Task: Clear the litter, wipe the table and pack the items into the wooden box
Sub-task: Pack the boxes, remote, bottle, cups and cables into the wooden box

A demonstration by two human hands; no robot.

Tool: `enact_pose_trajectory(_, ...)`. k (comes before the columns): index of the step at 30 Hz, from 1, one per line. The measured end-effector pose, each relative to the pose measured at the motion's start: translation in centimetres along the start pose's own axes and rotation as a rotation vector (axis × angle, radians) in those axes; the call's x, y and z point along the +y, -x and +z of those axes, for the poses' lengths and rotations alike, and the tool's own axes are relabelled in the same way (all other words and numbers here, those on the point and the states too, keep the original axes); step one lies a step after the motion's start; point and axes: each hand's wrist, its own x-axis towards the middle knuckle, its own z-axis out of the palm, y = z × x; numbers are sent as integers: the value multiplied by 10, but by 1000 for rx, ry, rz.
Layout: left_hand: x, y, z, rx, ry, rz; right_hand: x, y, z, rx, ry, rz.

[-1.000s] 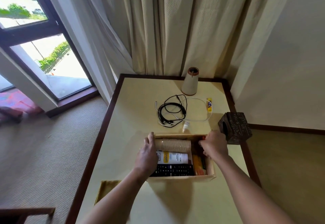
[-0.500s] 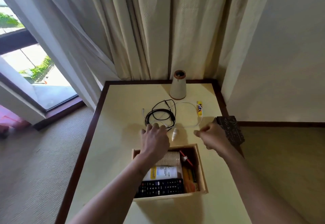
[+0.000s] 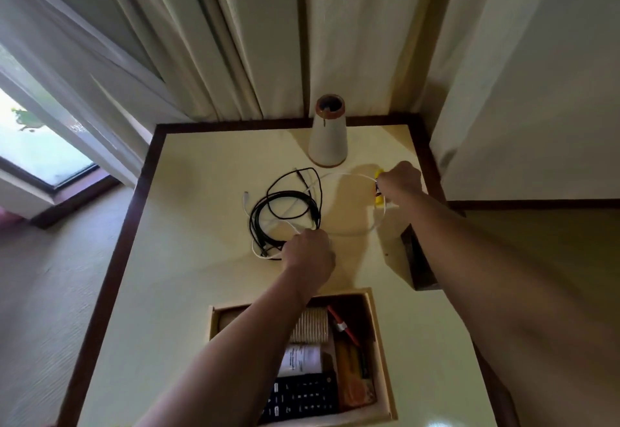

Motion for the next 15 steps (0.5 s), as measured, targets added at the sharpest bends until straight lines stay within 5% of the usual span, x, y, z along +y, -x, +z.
enact_pose_trajectory(10,-6,3,0,70,149,-12,3,-20,26,18,125,33)
enact_pose_trajectory(15,-19,29,-22,324,352,117,-19,19,5,270,-5,-254)
